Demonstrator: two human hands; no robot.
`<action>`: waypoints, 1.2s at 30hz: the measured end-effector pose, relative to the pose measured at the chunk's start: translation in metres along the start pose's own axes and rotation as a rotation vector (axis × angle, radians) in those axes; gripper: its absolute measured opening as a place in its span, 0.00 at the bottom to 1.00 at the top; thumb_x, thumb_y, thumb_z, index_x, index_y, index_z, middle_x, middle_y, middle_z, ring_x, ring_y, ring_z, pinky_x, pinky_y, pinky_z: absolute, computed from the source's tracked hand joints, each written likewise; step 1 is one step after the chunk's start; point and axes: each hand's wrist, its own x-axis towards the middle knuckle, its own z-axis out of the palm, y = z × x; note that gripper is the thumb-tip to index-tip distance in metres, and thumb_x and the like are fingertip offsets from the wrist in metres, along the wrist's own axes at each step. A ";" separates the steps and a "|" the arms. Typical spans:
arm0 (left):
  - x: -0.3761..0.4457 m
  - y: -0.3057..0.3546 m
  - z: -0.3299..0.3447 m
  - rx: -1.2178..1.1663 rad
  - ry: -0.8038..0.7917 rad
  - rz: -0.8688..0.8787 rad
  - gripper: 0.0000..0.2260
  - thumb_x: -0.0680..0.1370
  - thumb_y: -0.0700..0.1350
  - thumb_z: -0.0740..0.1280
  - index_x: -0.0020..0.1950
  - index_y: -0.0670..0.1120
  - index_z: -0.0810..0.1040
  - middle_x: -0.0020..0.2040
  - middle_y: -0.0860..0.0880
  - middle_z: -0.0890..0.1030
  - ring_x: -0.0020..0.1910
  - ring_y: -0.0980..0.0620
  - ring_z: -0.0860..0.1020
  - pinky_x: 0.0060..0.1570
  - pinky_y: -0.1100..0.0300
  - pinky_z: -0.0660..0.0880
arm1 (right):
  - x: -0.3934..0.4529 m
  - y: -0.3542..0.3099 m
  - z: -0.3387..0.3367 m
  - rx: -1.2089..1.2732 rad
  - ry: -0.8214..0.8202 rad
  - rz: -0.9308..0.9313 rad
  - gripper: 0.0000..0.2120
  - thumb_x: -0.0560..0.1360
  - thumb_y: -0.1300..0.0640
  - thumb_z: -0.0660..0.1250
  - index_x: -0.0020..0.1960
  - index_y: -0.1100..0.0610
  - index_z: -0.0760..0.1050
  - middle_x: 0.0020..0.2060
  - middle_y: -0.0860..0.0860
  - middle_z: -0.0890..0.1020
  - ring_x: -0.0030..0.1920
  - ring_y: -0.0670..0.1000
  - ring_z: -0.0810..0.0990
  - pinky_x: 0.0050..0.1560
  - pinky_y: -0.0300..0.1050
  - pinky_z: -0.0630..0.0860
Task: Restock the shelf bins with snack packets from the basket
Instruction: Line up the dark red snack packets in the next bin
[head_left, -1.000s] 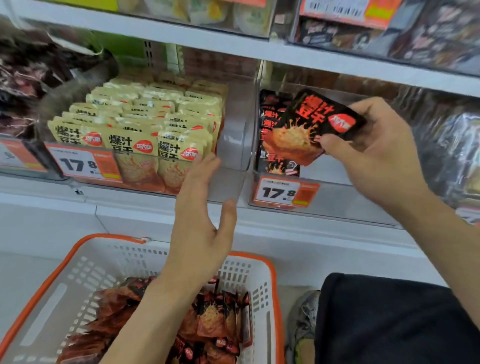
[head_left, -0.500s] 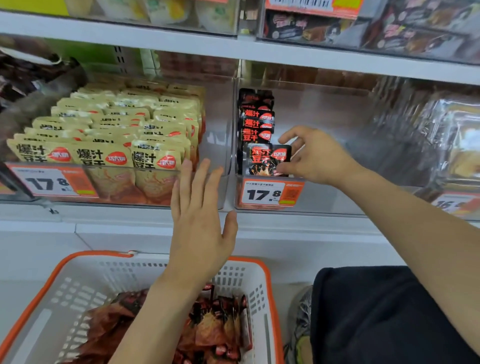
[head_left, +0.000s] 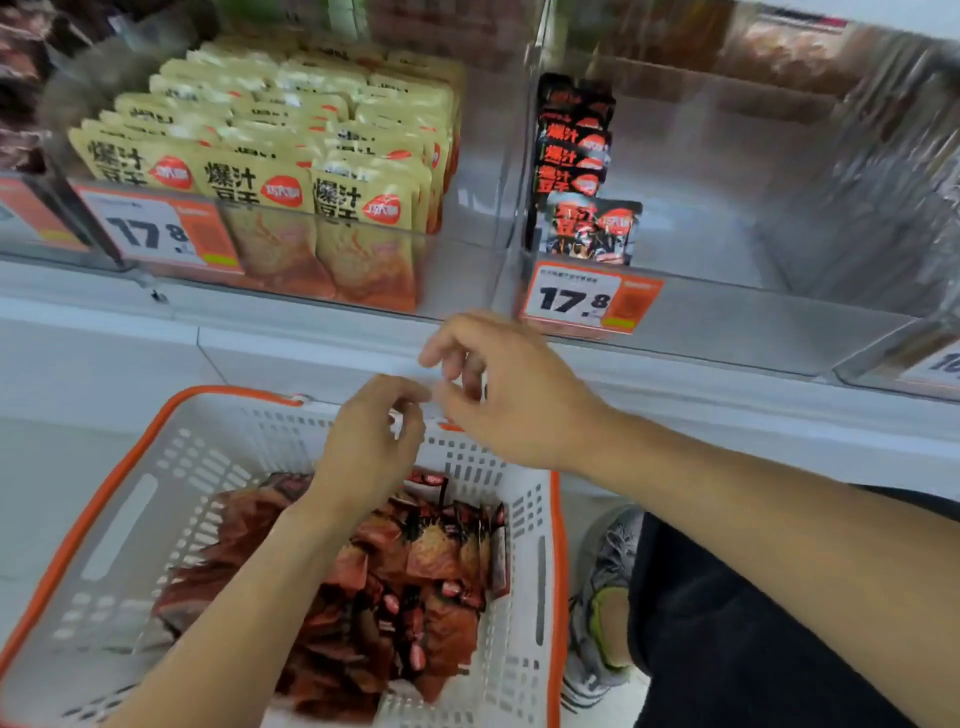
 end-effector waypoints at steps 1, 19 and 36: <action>-0.010 -0.025 0.006 0.063 -0.130 -0.083 0.07 0.81 0.40 0.64 0.55 0.49 0.78 0.52 0.52 0.78 0.49 0.56 0.76 0.48 0.62 0.71 | -0.005 0.005 0.020 0.041 -0.136 0.106 0.08 0.75 0.62 0.68 0.54 0.55 0.77 0.44 0.49 0.77 0.37 0.43 0.74 0.43 0.39 0.73; -0.122 -0.165 0.007 0.289 -0.158 -0.745 0.16 0.74 0.43 0.74 0.58 0.46 0.74 0.45 0.47 0.81 0.46 0.46 0.79 0.45 0.51 0.77 | -0.092 0.071 0.232 0.140 -0.661 0.812 0.12 0.78 0.53 0.69 0.59 0.57 0.77 0.59 0.52 0.79 0.59 0.54 0.77 0.54 0.43 0.72; -0.042 -0.074 -0.045 -0.130 -0.958 -0.666 0.09 0.78 0.38 0.71 0.57 0.42 0.78 0.52 0.47 0.81 0.42 0.46 0.85 0.46 0.56 0.82 | -0.064 0.081 0.179 0.347 -0.479 0.890 0.24 0.73 0.54 0.75 0.65 0.61 0.74 0.61 0.60 0.79 0.54 0.56 0.80 0.55 0.51 0.78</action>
